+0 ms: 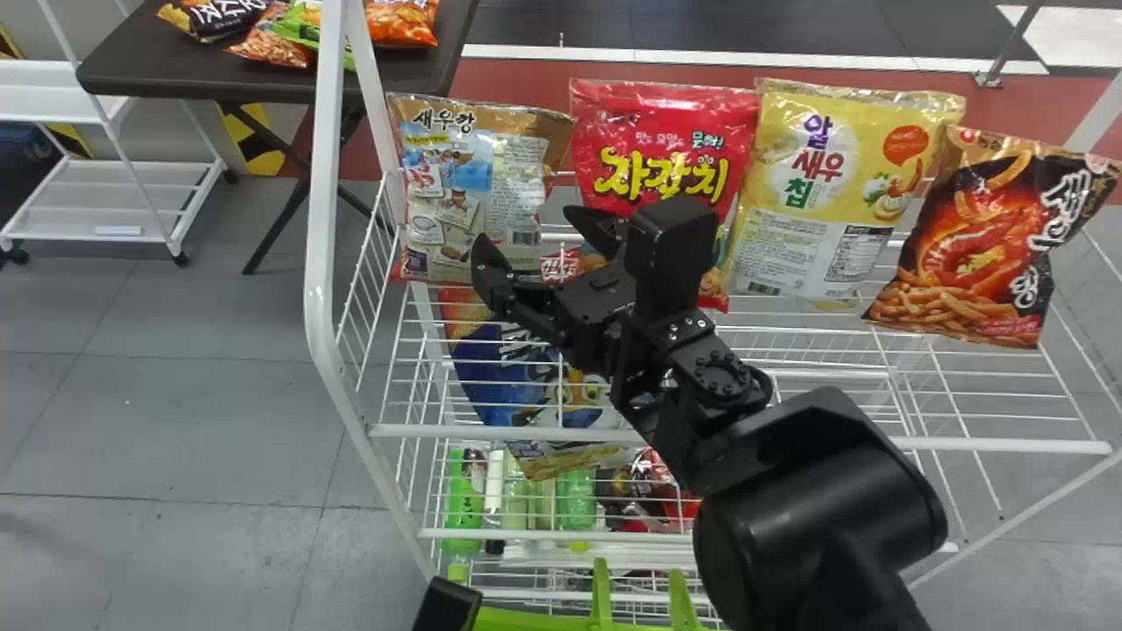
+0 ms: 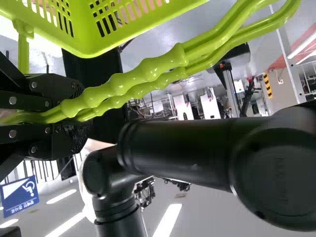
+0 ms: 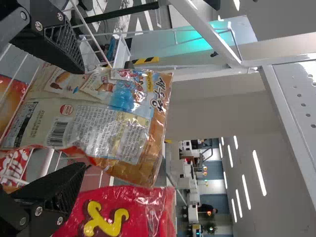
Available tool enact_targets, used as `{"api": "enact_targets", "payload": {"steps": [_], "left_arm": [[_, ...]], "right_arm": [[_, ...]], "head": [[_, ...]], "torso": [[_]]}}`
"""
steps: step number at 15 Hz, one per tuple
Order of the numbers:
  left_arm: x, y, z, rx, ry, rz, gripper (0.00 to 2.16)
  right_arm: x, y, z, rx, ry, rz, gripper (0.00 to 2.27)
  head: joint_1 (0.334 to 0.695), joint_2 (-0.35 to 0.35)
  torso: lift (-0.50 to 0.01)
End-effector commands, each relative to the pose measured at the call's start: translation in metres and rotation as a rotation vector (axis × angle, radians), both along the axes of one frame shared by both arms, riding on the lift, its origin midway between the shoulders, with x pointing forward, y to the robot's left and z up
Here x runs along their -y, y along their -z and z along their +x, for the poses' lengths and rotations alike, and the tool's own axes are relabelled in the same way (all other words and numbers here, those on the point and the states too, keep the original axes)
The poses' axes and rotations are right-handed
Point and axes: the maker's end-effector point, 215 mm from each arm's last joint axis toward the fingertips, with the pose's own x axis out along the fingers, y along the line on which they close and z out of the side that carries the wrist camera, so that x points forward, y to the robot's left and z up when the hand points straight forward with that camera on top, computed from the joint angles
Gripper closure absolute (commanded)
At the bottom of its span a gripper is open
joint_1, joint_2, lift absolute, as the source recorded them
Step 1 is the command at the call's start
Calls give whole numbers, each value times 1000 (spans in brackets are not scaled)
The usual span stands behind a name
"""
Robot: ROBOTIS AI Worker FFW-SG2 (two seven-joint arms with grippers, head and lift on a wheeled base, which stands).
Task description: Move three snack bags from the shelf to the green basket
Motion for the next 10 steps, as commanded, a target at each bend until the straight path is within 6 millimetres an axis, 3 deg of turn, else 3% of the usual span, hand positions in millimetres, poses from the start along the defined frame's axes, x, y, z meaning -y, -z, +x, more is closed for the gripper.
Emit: {"api": "enact_targets", "payload": {"steps": [1,7,8,10], "left_arm": [[-1,0,0,7,-12,-9,1463],[-7,0,0,15,-40,-27,1463],[-8,0,0,15,-41,-26,1463],[-8,1,2,17,-41,-24,1463]], "right_arm": [[-15,2,10,4,-20,-22,167],[-8,27,43,-34,10,-98,248],[-9,24,49,-40,-6,-88,542],[-16,27,48,-64,-38,-97,1679]], "head": [[695,24],[695,60],[695,59],[695,62]], "torso": [[-47],[-47],[-47],[-47]]}}
